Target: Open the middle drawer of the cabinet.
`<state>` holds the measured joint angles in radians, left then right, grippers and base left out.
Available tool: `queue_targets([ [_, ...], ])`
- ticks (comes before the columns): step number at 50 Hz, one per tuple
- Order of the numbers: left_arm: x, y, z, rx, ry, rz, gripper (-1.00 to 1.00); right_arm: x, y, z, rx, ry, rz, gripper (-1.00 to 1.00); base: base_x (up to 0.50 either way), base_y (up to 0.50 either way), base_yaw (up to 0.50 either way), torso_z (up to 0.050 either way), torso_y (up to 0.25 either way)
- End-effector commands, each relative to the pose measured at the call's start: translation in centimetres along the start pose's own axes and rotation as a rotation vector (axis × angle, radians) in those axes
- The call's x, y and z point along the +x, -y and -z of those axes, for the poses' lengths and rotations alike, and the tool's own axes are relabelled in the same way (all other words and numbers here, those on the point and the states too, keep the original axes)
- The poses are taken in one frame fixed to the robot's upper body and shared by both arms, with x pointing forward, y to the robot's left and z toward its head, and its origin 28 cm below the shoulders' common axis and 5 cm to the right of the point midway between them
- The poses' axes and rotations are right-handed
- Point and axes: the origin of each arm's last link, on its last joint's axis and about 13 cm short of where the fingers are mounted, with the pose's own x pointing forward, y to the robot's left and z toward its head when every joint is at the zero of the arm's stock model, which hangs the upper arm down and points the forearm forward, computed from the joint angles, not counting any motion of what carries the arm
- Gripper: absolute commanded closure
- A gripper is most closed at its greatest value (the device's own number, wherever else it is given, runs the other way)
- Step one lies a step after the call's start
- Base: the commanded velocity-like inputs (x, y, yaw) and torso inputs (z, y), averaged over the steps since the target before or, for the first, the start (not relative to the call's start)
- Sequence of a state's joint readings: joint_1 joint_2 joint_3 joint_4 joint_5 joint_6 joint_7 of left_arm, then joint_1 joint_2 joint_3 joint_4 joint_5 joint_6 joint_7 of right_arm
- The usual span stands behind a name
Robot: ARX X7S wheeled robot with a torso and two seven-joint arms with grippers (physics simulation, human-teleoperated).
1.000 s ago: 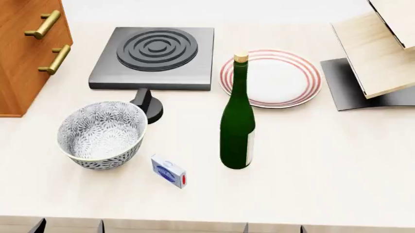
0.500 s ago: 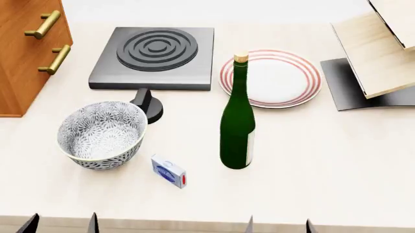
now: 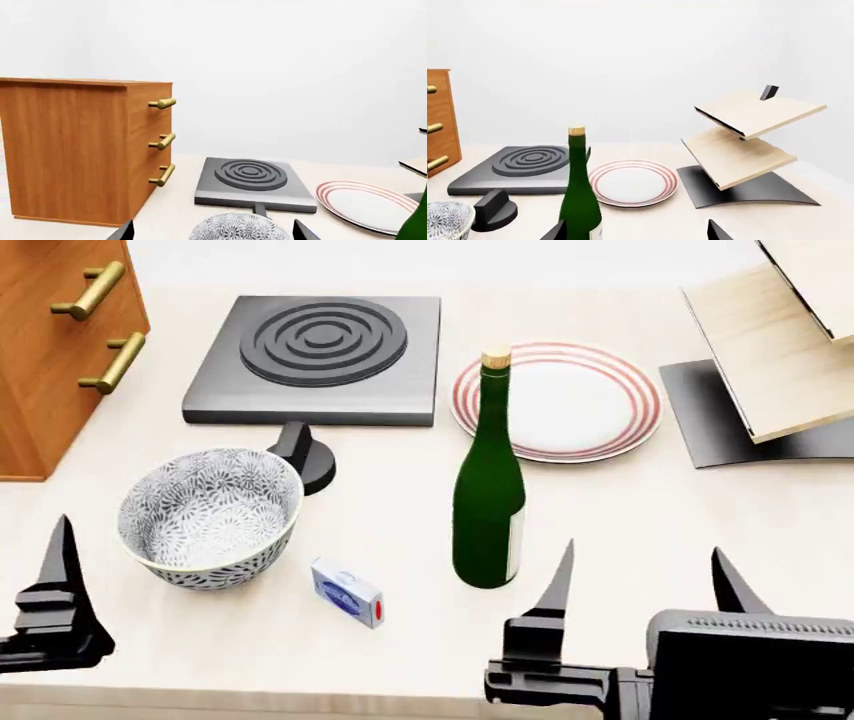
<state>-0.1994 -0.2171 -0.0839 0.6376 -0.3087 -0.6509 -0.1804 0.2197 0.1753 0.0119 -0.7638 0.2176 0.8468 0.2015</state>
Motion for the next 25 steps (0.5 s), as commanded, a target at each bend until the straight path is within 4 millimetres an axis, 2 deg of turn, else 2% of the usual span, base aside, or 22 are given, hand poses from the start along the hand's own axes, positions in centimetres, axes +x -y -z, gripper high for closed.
queue_targets([
  [1,-0.5,-0.6,-3.8,0.029,0.066,0.005,-1.0,-1.2,0.5,-5.1,-0.051,0.07,0.02,-1.0,0.0,0.0,0.0,0.0,0.0],
  [10,-0.5,-0.6,-5.0,0.024,0.097,0.002,-1.0,-1.1,0.8,-5.6,-0.044,0.09,0.03,-1.0,0.0,0.0,0.0,0.0,0.0],
  [23,-0.5,-0.8,-4.8,0.025,0.104,-0.001,-1.0,-1.1,0.7,-5.9,-0.036,0.116,0.04,-1.0,0.0,0.0,0.0,0.0,0.0],
  [25,-0.5,-0.8,-4.6,0.033,0.1,-0.012,-1.0,-1.1,0.7,-5.8,-0.024,0.135,0.056,-1.0,0.5,0.0,0.0,0.0,0.0],
])
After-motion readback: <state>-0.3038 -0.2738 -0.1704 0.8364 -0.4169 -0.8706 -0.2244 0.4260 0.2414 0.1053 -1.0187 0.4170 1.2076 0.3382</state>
